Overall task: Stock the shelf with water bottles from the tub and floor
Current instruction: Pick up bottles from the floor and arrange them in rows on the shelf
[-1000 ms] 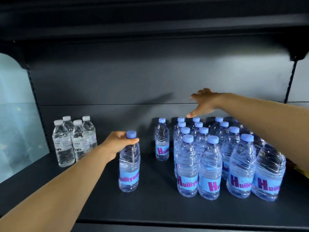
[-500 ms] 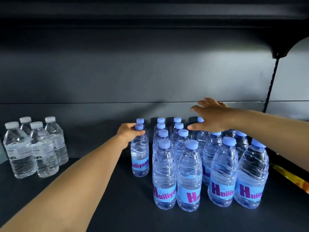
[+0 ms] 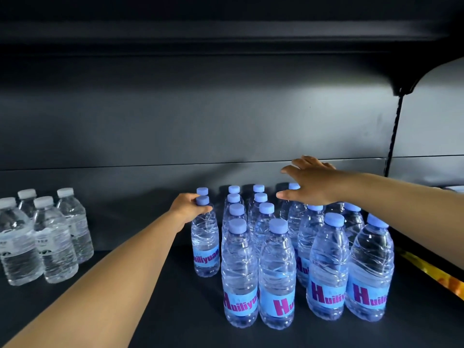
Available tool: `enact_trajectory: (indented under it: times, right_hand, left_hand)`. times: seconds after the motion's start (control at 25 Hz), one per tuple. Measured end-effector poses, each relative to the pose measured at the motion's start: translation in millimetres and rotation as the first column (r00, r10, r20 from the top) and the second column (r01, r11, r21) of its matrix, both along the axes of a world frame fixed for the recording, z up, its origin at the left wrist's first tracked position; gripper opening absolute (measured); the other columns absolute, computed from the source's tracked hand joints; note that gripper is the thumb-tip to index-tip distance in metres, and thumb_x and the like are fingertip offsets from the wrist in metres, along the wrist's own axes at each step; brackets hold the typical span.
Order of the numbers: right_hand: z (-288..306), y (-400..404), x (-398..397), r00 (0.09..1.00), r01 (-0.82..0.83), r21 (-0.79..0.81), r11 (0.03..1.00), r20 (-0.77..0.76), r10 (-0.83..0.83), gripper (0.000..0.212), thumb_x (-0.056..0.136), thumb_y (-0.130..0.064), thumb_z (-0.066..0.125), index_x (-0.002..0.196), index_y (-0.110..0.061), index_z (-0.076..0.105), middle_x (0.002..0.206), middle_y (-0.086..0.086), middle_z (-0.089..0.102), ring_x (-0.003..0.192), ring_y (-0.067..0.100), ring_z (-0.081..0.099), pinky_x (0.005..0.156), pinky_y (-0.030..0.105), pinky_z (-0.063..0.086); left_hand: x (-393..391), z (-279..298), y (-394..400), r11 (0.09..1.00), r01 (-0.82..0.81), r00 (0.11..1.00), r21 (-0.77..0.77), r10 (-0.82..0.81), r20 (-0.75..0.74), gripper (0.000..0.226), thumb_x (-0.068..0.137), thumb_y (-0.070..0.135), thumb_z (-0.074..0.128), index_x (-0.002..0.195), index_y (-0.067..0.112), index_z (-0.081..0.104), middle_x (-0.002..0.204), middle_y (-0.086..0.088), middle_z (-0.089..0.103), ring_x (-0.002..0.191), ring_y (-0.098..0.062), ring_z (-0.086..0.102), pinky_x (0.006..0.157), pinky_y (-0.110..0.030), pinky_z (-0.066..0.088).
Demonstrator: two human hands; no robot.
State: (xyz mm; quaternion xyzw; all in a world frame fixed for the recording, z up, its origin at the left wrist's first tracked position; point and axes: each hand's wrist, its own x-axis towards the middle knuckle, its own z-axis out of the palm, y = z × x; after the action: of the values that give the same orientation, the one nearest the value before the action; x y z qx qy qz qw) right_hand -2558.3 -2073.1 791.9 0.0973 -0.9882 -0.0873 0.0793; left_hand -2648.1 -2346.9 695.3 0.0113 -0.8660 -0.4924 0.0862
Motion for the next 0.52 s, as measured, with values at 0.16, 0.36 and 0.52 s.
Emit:
enact_trajectory:
  times: [0.16, 0.36, 0.52]
  right_hand:
    - [4.7, 4.5, 10.8, 0.999, 0.024, -0.010, 1.000, 0.027, -0.023, 0.076, 0.088, -0.065, 0.037, 0.149, -0.027, 0.013, 0.158, 0.001, 0.009, 0.146, 0.023, 0.005, 0.115, 0.045, 0.017]
    - [10.1, 14.5, 32.8, 1.000, -0.006, -0.053, 0.999, 0.018, 0.007, 0.083, 0.084, -0.067, 0.044, 0.149, -0.028, 0.012, 0.158, 0.000, 0.009, 0.146, 0.023, 0.006, 0.116, 0.045, 0.019]
    - [19.3, 27.3, 72.5, 0.998, -0.016, -0.068, 0.998, 0.059, 0.020, 0.093, 0.078, -0.067, 0.053, 0.150, -0.028, 0.009, 0.158, 0.002, 0.006, 0.146, 0.024, 0.003, 0.117, 0.045, 0.019]
  left_hand:
    - [11.0, 17.3, 4.1, 0.998, -0.002, 0.997, -0.055, -0.002, -0.079, 0.022, 0.079, 0.008, 0.071, 0.089, 0.021, 0.056, 0.089, 0.000, 0.055, 0.084, -0.016, 0.049, 0.082, -0.025, 0.040]
    - [50.5, 51.9, 3.3, 0.825, 0.022, 0.996, -0.564, -0.067, -0.059, 0.057, 0.078, 0.021, 0.074, 0.130, 0.020, 0.050, 0.126, 0.001, 0.051, 0.116, -0.021, 0.050, 0.092, -0.027, 0.037]
    - [109.5, 71.2, 2.9, 0.603, 0.035, 0.998, -0.797, -0.056, 0.001, 0.080, 0.078, 0.030, 0.073, 0.145, 0.023, 0.029, 0.150, -0.003, 0.029, 0.136, -0.023, 0.032, 0.105, -0.032, 0.032]
